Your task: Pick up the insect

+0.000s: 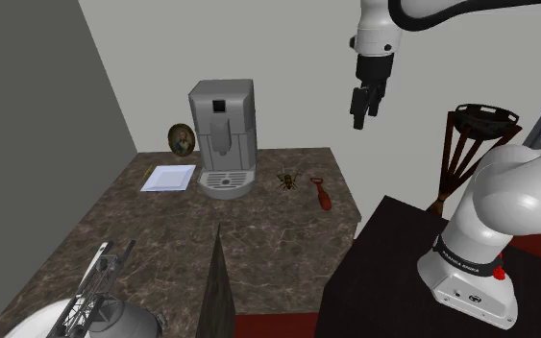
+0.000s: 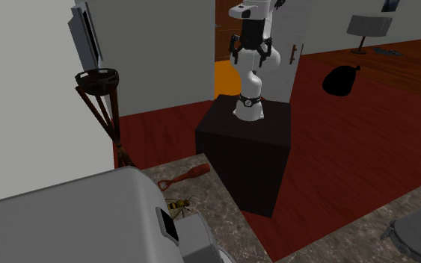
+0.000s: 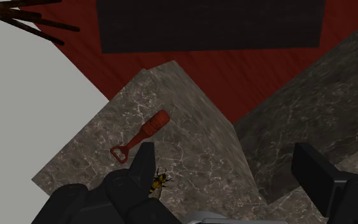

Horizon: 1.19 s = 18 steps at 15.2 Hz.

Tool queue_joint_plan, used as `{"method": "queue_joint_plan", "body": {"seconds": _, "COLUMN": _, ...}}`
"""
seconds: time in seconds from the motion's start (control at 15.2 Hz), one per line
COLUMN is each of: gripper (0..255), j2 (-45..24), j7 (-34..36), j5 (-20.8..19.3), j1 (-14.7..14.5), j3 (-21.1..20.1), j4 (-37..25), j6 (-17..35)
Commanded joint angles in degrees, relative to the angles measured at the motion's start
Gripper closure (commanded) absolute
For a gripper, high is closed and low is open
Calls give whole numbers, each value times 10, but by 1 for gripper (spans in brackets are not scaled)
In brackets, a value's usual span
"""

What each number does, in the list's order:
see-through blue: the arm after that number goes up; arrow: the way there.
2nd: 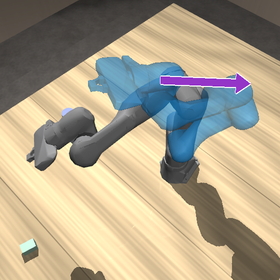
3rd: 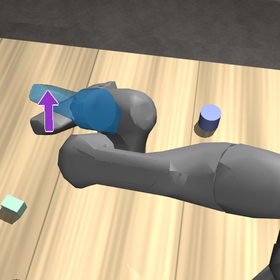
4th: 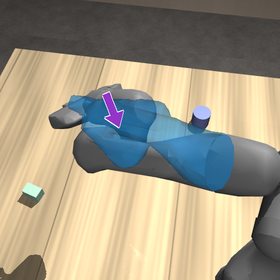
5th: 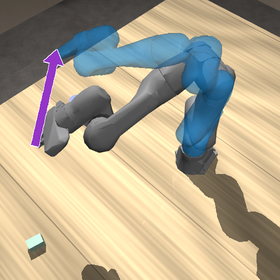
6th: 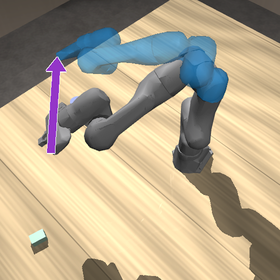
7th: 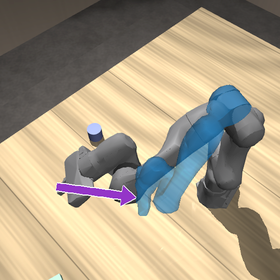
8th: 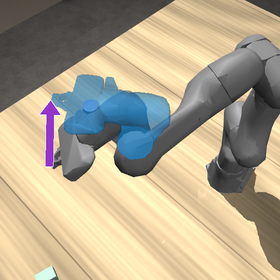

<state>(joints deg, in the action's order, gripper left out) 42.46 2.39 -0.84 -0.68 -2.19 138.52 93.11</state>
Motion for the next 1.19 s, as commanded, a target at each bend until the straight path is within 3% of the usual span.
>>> {"method": "queue_joint_plan", "body": {"seconds": 0.0, "gripper": 0, "j2": 0, "j7": 0, "j5": 0, "j1": 0, "j3": 0, "j4": 0, "j6": 0}}
{"method": "queue_joint_plan", "body": {"seconds": 0.53, "gripper": 0, "j2": -138, "j7": -19, "j5": -16, "j1": 17, "j3": 25, "j4": 10, "j6": 147}}
{"method": "queue_joint_plan", "body": {"seconds": 1.12, "gripper": 0, "j2": -328, "j7": -41, "j5": -21, "j1": 33, "j3": 51, "j4": -41, "j6": 283}}
